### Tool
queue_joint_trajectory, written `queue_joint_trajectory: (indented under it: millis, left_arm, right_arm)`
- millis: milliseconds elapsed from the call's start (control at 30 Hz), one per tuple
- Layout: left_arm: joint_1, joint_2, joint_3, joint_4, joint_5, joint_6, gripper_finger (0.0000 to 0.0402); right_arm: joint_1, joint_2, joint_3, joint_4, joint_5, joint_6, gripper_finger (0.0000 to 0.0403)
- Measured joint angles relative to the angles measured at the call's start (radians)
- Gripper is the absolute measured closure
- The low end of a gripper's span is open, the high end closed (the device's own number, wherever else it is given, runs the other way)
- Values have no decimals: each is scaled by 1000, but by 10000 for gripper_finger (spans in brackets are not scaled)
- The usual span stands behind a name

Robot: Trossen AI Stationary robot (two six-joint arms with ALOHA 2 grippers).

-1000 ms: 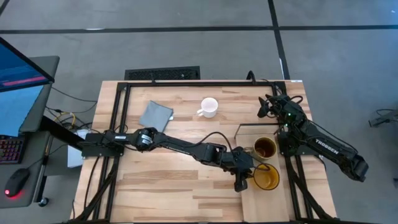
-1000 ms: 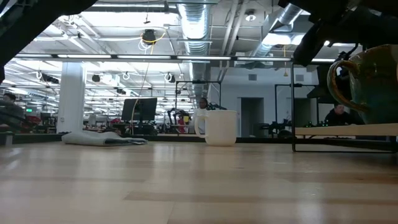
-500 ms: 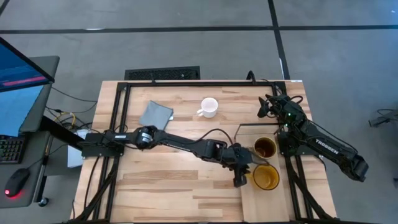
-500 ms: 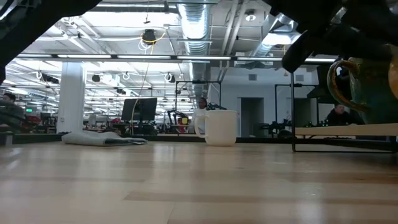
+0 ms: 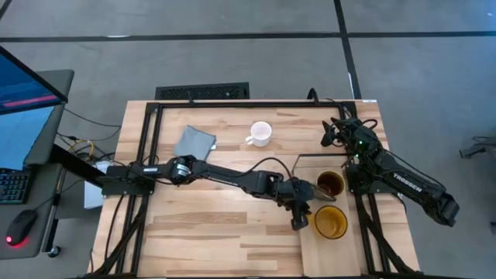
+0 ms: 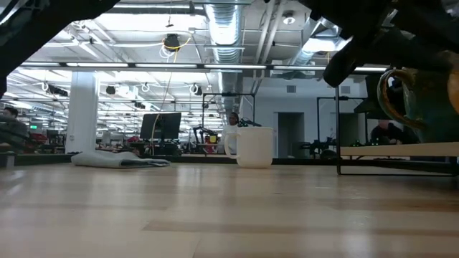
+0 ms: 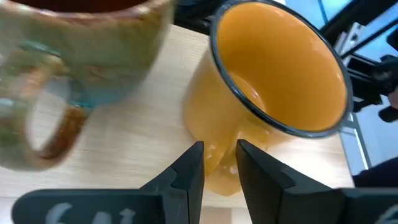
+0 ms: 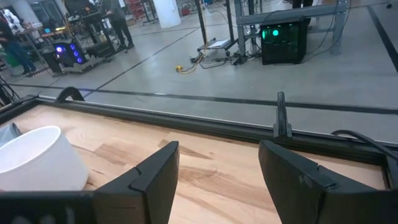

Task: Stack small to large cups/mugs on shelf
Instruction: Put the yellow mug on the shelf, then put the white mug on the shelf

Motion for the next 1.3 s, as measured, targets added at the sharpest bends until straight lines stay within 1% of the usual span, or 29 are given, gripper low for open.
queue_joint_trajectory:
  millis: [433,600,700,767,800,867,933,1033,1100,1167,1300]
  left_arm:
    - [-4,0,0,0,6,-6,318]
    - [-4,-6,-1,-3,-30,-23,318]
    - [-3,-21,-1,-34,-49,-22,317]
    - [-3,-43,-1,-108,-66,-18,317]
    - [-3,-51,-1,-139,-81,-17,317]
    - [-10,-77,-1,-213,-145,-15,317]
    - [-20,-111,-2,-269,-226,-6,317]
    - [-37,-168,-1,-321,-376,2,317]
    - [-42,-197,0,-333,-441,11,317]
    - [-41,-222,0,-366,-463,23,317]
    - [-40,-290,-1,-440,-451,52,317]
  right_arm:
    - [0,0,0,0,0,-1,159]
    - [0,0,0,0,0,0,159]
    - [0,0,0,0,0,0,159]
    - [0,0,0,0,0,0,159]
    - [0,0,0,0,0,0,159]
    - [0,-2,0,0,0,0,159]
    - [0,-1,0,0,0,0,159]
    - [0,-2,0,0,0,0,159]
    - [0,-1,0,0,0,0,159]
    - [0,-1,0,0,0,0,159]
    - [0,0,0,0,0,1,159]
